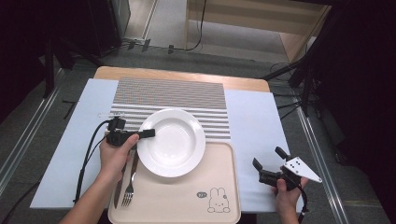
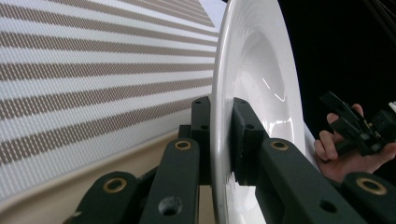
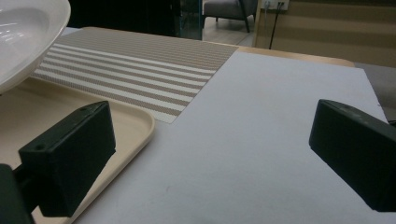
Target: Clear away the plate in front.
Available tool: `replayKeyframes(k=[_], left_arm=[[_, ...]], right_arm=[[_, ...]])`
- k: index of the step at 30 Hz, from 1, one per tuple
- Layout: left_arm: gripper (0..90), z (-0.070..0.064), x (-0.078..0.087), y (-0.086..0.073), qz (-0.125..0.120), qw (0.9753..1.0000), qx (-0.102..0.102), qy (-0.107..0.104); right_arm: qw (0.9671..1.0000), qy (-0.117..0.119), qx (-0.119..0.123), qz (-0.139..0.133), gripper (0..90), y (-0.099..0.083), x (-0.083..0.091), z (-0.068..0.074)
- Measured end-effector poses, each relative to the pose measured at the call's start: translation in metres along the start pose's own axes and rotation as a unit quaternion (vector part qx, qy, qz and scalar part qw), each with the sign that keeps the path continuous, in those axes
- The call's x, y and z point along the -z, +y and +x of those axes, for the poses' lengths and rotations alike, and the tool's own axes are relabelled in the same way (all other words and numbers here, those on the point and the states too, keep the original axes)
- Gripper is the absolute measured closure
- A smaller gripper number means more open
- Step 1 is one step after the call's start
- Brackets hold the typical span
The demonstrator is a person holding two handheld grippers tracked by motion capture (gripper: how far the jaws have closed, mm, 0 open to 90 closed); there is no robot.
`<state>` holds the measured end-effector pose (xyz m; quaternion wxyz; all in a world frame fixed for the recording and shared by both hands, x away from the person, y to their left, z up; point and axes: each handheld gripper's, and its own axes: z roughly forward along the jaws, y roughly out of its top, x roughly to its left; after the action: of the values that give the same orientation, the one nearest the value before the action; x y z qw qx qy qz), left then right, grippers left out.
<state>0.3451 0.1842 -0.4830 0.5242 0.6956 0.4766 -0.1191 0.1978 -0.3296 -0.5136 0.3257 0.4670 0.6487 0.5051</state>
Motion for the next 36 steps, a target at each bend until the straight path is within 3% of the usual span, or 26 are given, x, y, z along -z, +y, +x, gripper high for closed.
replayKeyframes(k=[12,18,24,36], left_arm=[[80.4,-0.015,0.001,-0.024,0.023,0.9996,-0.01,-0.015],[80.4,-0.019,0.002,-0.036,0.032,0.9992,-0.005,-0.025],[80.4,-0.027,0.004,-0.045,0.047,0.9984,-0.016,-0.028],[80.4,-0.026,0.003,-0.058,0.078,0.9963,-0.013,-0.033]], right_arm=[[1.0,-0.002,0.001,0.0,0.0,0.0,0.0,0.0],[1.0,-0.003,-0.001,0.0,0.0,0.0,0.0,0.0],[1.0,-0.005,0.001,0.001,0.0,0.0,0.0,0.001],[1.0,-0.005,-0.001,0.0,0.0,0.0,0.0,0.0]])
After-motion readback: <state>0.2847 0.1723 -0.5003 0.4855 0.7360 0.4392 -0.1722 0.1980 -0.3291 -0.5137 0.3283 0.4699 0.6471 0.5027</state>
